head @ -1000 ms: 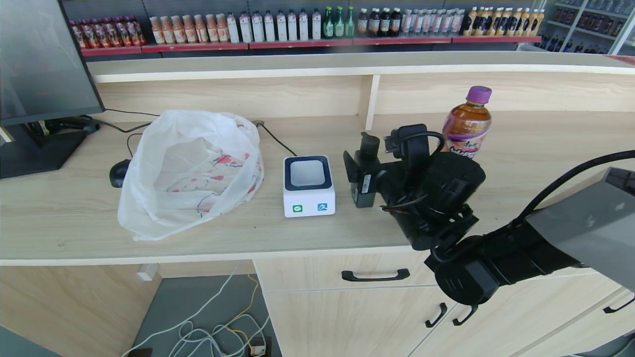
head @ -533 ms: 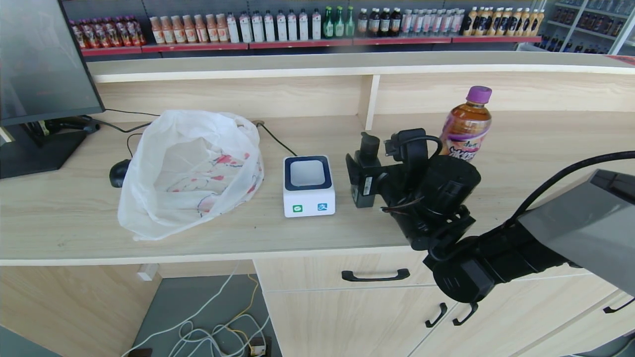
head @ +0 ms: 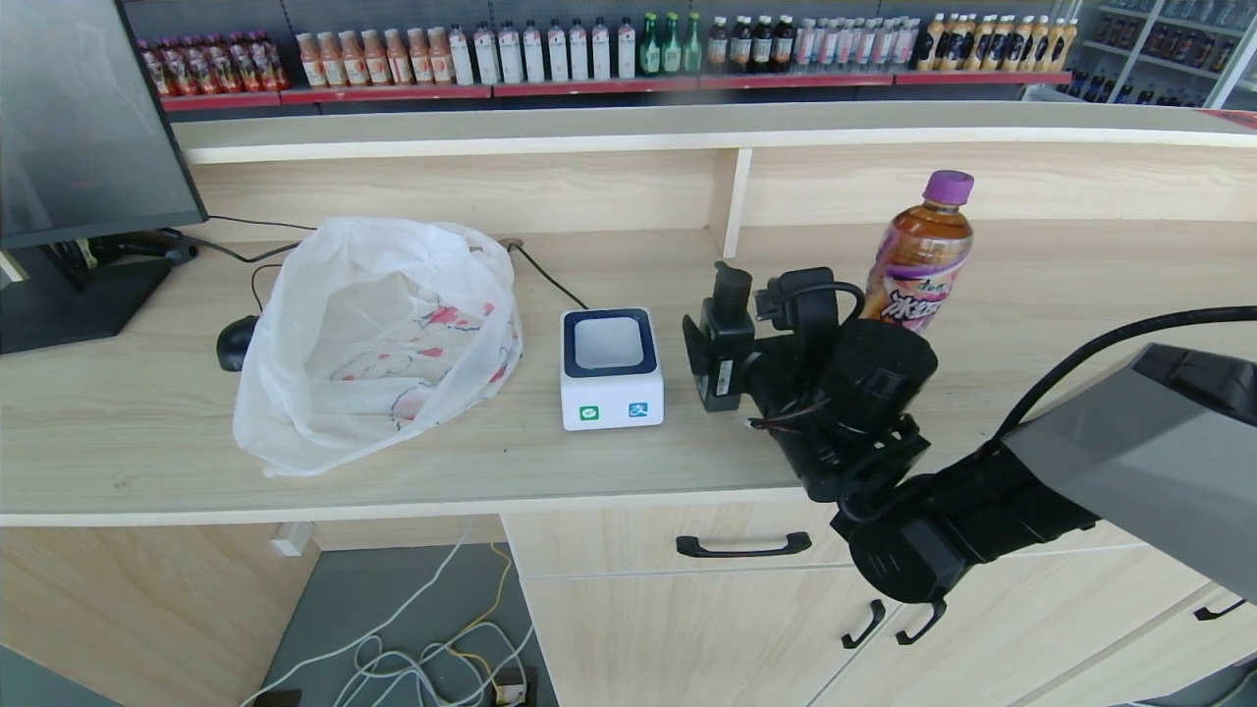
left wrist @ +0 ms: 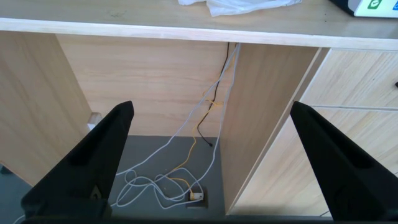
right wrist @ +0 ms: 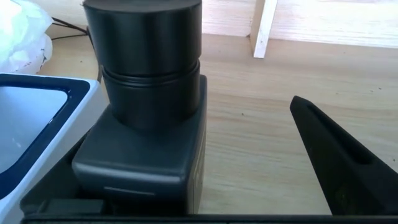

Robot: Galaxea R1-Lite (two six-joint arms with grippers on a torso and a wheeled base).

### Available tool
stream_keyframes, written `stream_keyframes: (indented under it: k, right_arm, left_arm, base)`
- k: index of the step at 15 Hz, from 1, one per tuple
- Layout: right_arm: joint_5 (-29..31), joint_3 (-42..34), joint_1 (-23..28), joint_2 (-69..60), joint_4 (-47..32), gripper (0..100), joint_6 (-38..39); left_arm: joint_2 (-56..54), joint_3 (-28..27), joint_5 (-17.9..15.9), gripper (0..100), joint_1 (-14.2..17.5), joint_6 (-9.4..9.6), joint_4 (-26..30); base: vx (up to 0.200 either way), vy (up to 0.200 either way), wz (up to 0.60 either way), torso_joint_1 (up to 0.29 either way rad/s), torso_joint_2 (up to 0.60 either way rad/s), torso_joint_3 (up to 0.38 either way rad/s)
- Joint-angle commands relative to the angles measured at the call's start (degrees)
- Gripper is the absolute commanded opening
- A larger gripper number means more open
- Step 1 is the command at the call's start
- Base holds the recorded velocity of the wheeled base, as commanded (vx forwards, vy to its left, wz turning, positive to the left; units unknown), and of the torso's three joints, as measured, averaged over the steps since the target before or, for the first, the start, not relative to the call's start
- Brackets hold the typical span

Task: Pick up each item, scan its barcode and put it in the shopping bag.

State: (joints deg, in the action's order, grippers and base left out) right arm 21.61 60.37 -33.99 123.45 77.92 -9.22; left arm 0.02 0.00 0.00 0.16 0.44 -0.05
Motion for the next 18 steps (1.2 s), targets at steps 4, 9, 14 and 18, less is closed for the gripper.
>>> stream_keyframes:
  k: [4, 9, 14, 18]
  right_arm:
    - [0.01, -0.34, -0.03, 0.56, 0.12, 100, -0.01]
    - [0.01, -0.34, -0.03, 1.0, 0.12, 100, 0.78]
    - [0.01, -0.25, -0.11, 1.26, 0.04, 100, 0.87]
    - [0.01, -0.34, -0.03, 1.09, 0.04, 0, 0.78]
  left_arm:
    - [-0.02, 0.0, 0.0, 100, 0.02, 0.0, -0.04]
    - [-0.02, 0.0, 0.0, 100, 0.02, 0.0, 0.05]
    - [-0.02, 0.0, 0.0, 100, 0.02, 0.0, -0.04]
    - [-0.02, 0.0, 0.0, 100, 0.02, 0.0, 0.05]
  base:
    - [0.0, 0.0, 0.0, 0.0, 0.0, 0.0]
    - [0.0, 0.0, 0.0, 0.0, 0.0, 0.0]
    - [0.0, 0.0, 0.0, 0.0, 0.0, 0.0]
    - [0.0, 0.0, 0.0, 0.0, 0.0, 0.0]
